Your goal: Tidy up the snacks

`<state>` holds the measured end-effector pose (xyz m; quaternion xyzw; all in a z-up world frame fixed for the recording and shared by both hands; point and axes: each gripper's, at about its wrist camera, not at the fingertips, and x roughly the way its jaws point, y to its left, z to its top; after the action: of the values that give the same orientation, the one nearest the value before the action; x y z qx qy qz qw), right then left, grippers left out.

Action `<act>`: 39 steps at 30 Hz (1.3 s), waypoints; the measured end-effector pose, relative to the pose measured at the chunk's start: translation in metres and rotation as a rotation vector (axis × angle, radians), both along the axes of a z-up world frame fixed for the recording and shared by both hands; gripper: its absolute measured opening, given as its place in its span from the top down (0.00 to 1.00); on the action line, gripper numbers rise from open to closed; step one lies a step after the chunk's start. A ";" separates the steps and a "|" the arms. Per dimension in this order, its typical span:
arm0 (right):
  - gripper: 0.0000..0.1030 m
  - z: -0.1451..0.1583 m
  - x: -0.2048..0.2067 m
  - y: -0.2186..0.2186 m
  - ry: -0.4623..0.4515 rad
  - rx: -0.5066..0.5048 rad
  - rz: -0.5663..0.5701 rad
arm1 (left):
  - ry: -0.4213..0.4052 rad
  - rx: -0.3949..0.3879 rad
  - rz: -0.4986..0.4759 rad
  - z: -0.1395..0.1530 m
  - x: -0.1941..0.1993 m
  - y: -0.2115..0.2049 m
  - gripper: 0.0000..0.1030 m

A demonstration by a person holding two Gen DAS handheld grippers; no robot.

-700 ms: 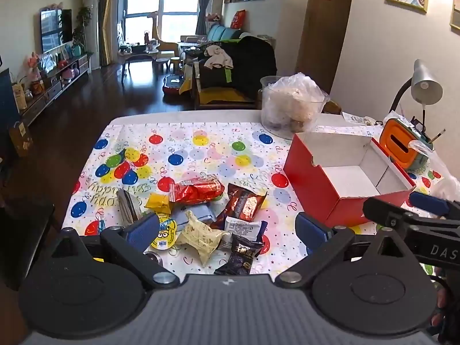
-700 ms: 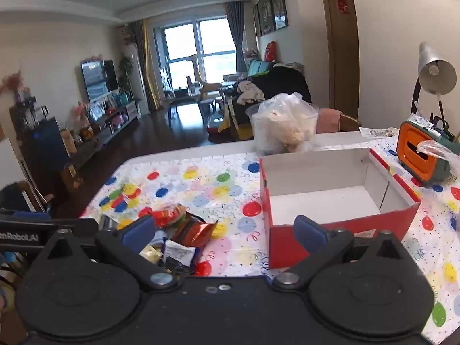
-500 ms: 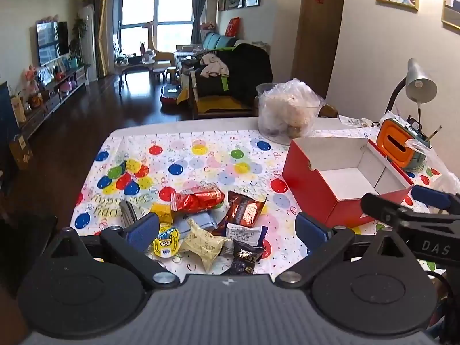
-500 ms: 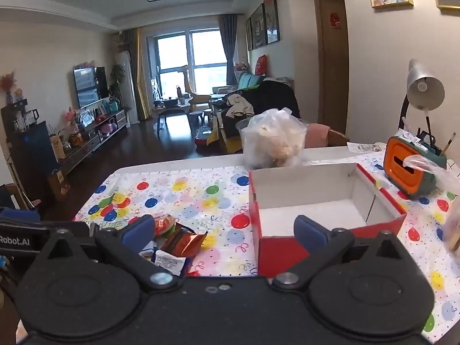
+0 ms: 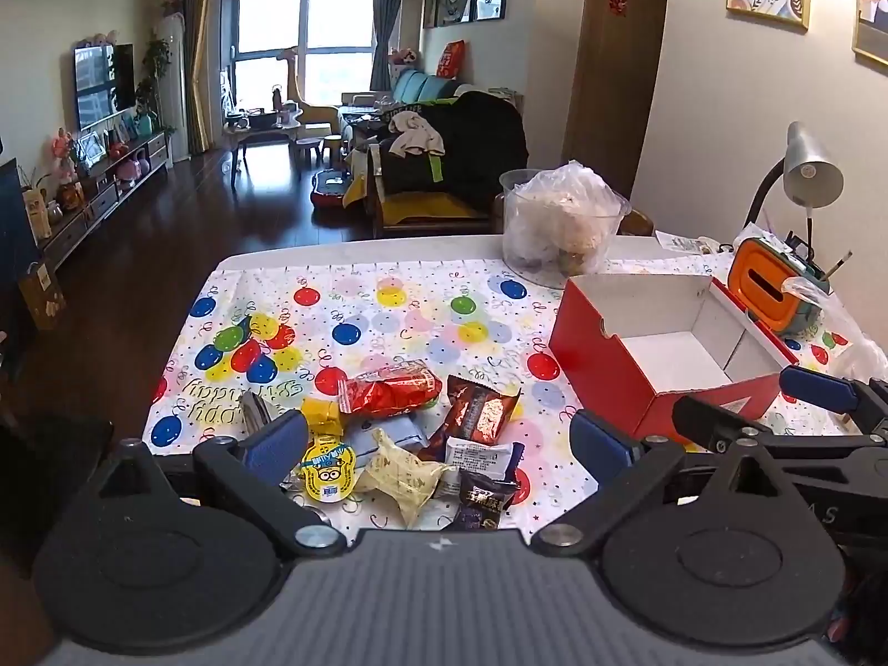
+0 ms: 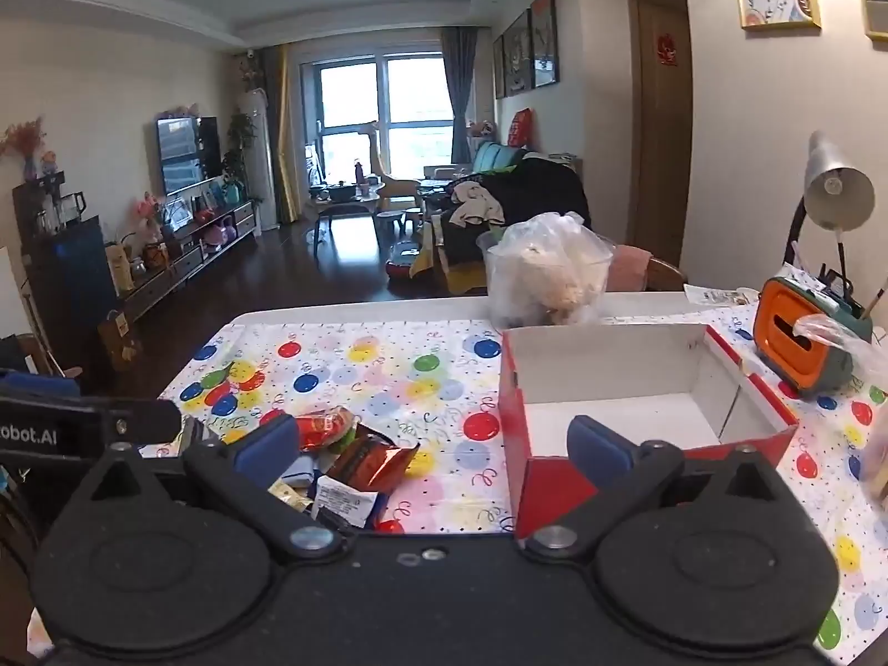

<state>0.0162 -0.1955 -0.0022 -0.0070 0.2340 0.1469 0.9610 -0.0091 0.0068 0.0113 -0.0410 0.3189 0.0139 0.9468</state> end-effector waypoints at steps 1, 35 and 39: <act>0.00 0.001 0.000 0.000 -0.001 0.002 0.000 | -0.003 0.003 -0.001 0.000 -0.001 -0.003 0.02; 0.00 0.006 -0.006 0.001 -0.009 0.057 0.046 | -0.012 -0.005 -0.007 0.004 -0.010 0.006 0.02; 0.00 0.008 -0.009 0.000 -0.019 0.062 0.052 | -0.020 -0.007 -0.014 0.005 -0.012 0.007 0.02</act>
<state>0.0071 -0.1951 0.0057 0.0153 0.2201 0.1788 0.9588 -0.0215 0.0135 0.0160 -0.0423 0.3096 0.0058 0.9499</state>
